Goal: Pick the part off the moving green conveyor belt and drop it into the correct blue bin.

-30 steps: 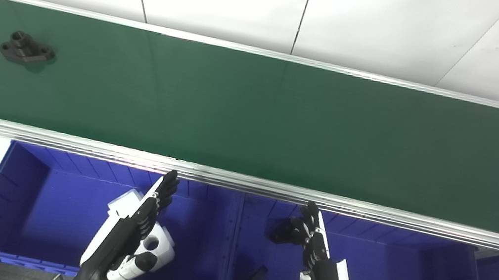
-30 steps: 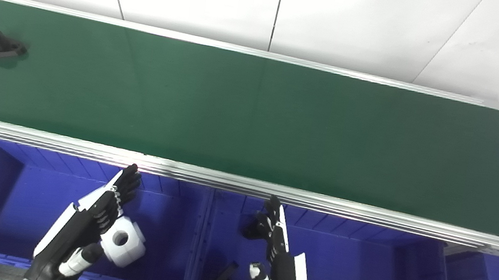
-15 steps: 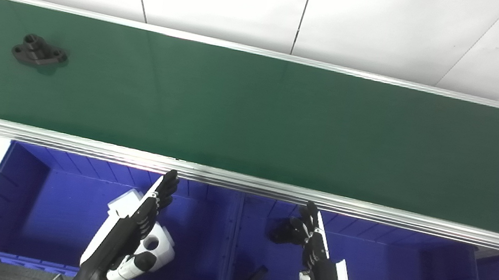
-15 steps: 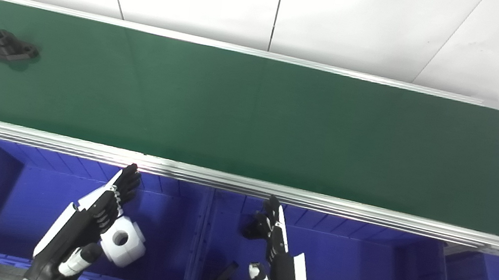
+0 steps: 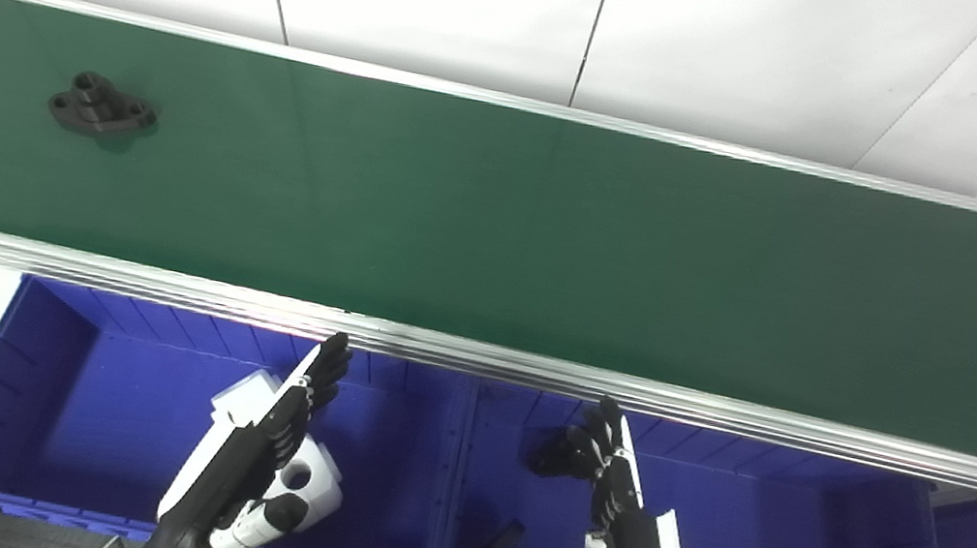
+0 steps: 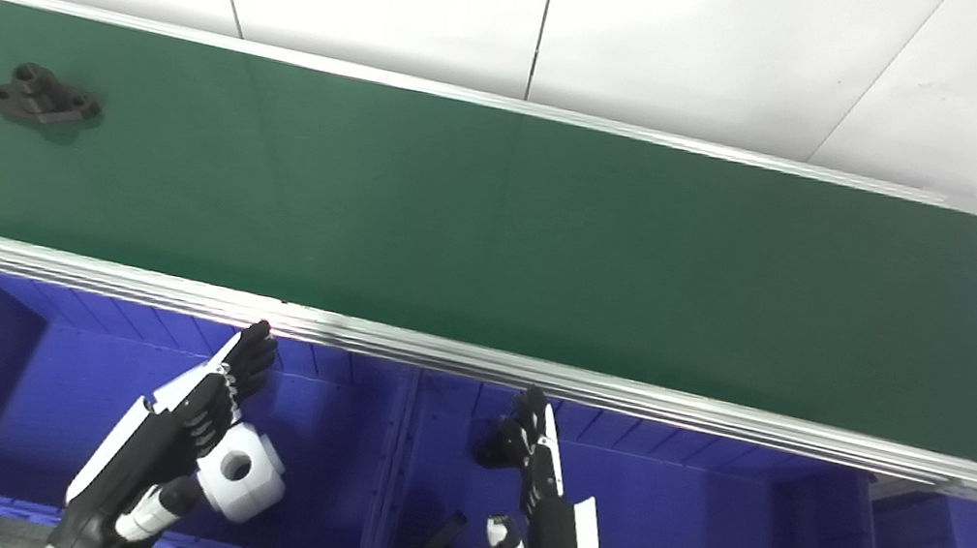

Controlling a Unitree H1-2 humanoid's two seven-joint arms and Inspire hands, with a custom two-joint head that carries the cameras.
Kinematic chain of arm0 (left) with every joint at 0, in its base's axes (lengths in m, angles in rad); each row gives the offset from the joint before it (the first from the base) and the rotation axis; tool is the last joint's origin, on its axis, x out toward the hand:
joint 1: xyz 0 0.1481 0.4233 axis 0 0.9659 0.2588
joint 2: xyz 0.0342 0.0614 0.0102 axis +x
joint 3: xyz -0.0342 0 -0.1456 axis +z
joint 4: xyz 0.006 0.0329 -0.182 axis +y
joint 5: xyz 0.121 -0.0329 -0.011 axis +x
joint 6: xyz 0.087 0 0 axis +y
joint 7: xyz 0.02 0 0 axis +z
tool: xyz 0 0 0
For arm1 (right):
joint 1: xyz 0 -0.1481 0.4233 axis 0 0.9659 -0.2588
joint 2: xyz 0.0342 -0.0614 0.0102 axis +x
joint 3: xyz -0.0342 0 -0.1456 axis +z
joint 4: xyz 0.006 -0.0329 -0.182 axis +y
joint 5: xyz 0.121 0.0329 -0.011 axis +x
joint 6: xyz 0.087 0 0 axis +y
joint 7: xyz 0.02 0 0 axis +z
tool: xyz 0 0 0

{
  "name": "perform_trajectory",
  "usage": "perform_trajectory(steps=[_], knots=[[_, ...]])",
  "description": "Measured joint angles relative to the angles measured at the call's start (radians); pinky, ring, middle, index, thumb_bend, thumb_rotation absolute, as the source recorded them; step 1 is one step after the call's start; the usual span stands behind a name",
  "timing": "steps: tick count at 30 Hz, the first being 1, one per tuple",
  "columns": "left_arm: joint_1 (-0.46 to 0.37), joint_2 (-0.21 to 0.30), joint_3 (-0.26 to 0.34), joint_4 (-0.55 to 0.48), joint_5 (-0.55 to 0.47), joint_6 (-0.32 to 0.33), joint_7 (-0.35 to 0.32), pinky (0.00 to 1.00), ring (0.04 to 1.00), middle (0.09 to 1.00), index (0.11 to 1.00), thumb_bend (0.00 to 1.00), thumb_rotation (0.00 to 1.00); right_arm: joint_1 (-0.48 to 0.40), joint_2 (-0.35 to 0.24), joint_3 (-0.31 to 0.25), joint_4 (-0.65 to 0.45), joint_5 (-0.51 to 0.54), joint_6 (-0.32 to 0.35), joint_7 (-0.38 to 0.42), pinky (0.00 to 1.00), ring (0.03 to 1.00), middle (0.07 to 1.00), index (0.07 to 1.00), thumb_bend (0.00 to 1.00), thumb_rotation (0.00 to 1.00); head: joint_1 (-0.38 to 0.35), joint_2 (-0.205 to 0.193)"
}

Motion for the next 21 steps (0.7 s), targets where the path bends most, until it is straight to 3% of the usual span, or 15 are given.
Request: perform_trajectory(steps=[6,8,10,12,14,21], knots=[[-0.005,0.000,-0.001,0.019,0.000,-0.021,0.000,1.00,1.000,1.000,1.000,0.90,0.86,-0.003,0.000,0.000,0.013,0.000,-0.012,0.000,0.92,0.918,0.963,1.000,0.91,1.00,0.000,-0.026],[-0.007,0.000,-0.002,0.024,0.002,-0.026,0.000,1.00,1.000,1.000,1.000,0.92,0.87,-0.007,-0.001,0.000,0.033,0.001,-0.014,-0.001,0.92,0.917,0.963,1.000,0.92,1.00,0.020,-0.093],[-0.009,-0.004,-0.003,0.047,0.012,-0.044,0.001,0.99,1.000,1.000,1.000,0.93,0.87,-0.012,-0.005,0.003,0.061,0.001,-0.017,-0.007,0.92,0.916,0.967,1.000,0.92,1.00,0.023,-0.101],[-0.015,-0.010,-0.006,0.090,0.016,-0.060,0.002,0.99,1.000,1.000,1.000,0.91,0.87,-0.023,-0.016,0.007,0.088,0.006,-0.018,-0.010,0.92,0.915,0.968,1.000,0.94,0.99,0.066,-0.182],[-0.028,-0.013,-0.011,0.144,0.021,-0.093,0.003,0.98,1.000,1.000,1.000,0.89,0.85,-0.037,-0.028,0.012,0.117,0.019,-0.019,-0.019,0.91,0.912,0.967,1.000,0.92,0.99,0.092,-0.216],[-0.077,-0.035,-0.025,0.239,0.014,-0.141,0.001,0.99,1.000,1.000,1.000,0.90,0.83,-0.089,-0.077,0.019,0.176,0.048,-0.019,-0.051,0.90,0.905,0.966,1.000,0.94,0.95,0.140,-0.267]])
